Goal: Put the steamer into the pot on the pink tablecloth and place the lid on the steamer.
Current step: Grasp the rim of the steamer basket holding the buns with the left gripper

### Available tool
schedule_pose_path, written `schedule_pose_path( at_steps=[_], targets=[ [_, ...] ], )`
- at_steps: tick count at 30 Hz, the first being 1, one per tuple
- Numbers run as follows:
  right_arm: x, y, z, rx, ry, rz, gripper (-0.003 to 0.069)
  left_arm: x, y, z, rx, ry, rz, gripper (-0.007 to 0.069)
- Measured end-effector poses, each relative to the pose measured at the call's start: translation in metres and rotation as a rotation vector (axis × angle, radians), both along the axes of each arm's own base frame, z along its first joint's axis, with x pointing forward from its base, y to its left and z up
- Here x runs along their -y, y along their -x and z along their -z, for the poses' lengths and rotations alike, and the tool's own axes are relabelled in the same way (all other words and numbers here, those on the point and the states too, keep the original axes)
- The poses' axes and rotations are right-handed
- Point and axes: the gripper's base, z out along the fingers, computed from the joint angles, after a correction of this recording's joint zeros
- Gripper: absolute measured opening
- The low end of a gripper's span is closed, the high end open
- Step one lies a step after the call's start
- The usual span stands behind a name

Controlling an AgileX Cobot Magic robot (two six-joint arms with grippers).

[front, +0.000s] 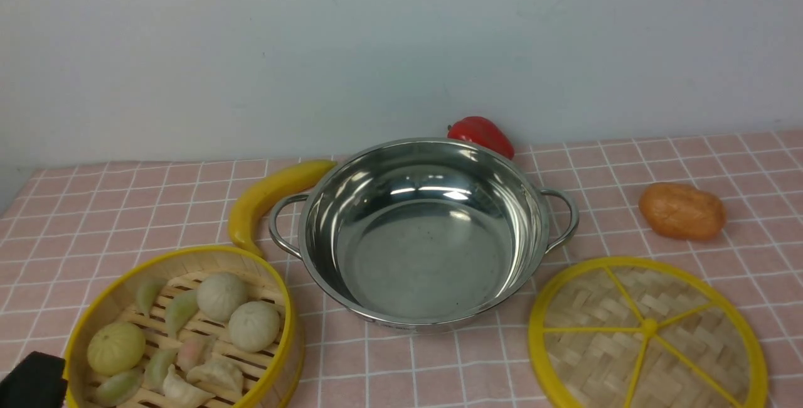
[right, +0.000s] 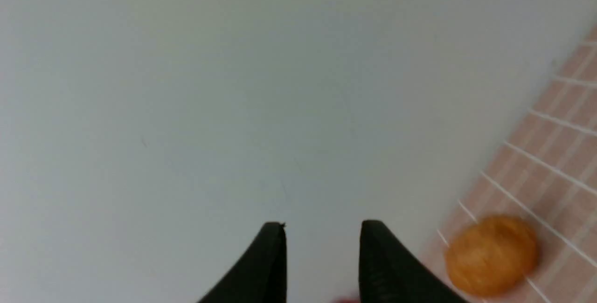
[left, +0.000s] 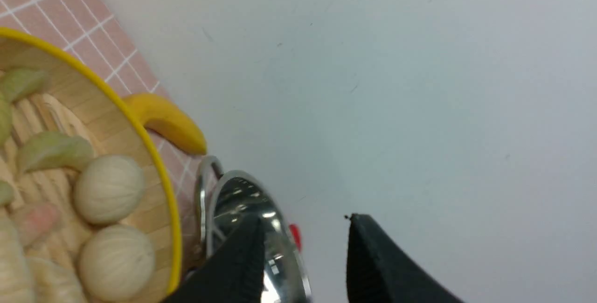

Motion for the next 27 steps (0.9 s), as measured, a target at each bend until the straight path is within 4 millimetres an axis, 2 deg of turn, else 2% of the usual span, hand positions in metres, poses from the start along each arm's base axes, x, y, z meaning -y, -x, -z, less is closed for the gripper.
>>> schedule_pose_path(
  at_steps=[2,4,5,7,8,9,10,11,12,13,14,15,16,17,18,20,21,23,24,25,27],
  targets=[
    [0.007,0.005,-0.020,0.138,-0.049,0.063,0.0240,-0.003,0.002,-0.016,0.061,0.105,-0.028,0.0243],
    [0.012,0.016,-0.051,0.317,-0.043,0.132,0.0240,-0.006,0.008,-0.040,0.146,0.125,-0.064,0.0243],
    [0.015,0.024,-0.071,0.428,-0.010,0.175,0.0240,-0.009,0.014,-0.063,0.221,0.104,-0.093,0.0243],
    [0.014,0.043,-0.117,0.643,0.134,0.259,0.0240,-0.015,0.033,-0.106,0.373,-0.018,-0.199,0.0243],
    [0.014,0.044,-0.121,0.657,0.136,0.266,0.0240,-0.015,0.035,-0.109,0.384,-0.036,-0.203,0.0243],
    [0.008,0.057,-0.158,0.777,0.281,0.304,0.0240,-0.019,0.056,-0.142,0.499,-0.199,-0.323,0.0243],
    [0.003,0.061,-0.176,0.813,0.372,0.311,0.0240,-0.019,0.065,-0.156,0.541,-0.290,-0.372,0.0243],
    [-0.001,0.060,-0.187,0.817,0.425,0.306,0.0240,-0.019,0.074,-0.168,0.578,-0.375,-0.420,0.0243],
    [-0.002,0.062,-0.191,0.824,0.442,0.305,0.0240,-0.019,0.076,-0.171,0.584,-0.416,-0.437,0.0243],
    [-0.010,0.060,-0.216,0.800,0.576,0.274,0.0240,-0.017,0.089,-0.190,0.621,-0.603,-0.511,0.0243],
    [-0.012,0.058,-0.221,0.783,0.605,0.262,0.0240,-0.015,0.092,-0.195,0.626,-0.659,-0.520,0.0243],
    [-0.016,0.050,-0.235,0.713,0.678,0.224,0.0240,-0.011,0.097,-0.208,0.635,-0.797,-0.543,0.0243],
    [-0.018,0.035,-0.247,0.568,0.741,0.182,0.0240,-0.004,0.096,-0.220,0.615,-0.986,-0.514,0.0243],
    [-0.017,0.025,-0.248,0.498,0.734,0.157,0.0240,0.000,0.091,-0.225,0.596,-1.064,-0.473,0.0243],
    [-0.016,0.020,-0.249,0.452,0.743,0.154,0.0240,0.001,0.090,-0.226,0.592,-1.072,-0.459,0.0243],
    [-0.008,-0.011,-0.243,0.152,0.679,0.117,0.0240,0.011,0.064,-0.229,0.506,-1.169,-0.262,0.0242],
    [-0.007,-0.013,-0.242,0.113,0.673,0.118,0.0240,0.012,0.059,-0.228,0.488,-1.172,-0.225,0.0242],
    [-0.001,-0.037,-0.224,-0.144,0.637,0.094,0.0240,0.018,0.025,-0.218,0.339,-1.131,0.011,0.0242],
    [-0.001,-0.037,-0.223,-0.156,0.636,0.092,0.0240,0.019,0.022,-0.216,0.323,-1.126,0.030,0.0242],
    [-0.001,-0.048,-0.211,-0.281,0.633,0.050,0.0240,0.021,-0.004,-0.201,0.152,-1.080,0.201,0.0242],
    [-0.002,-0.054,-0.203,-0.355,0.658,0.015,0.0240,0.021,-0.020,-0.188,0.015,-1.066,0.305,0.0242]
  ],
)
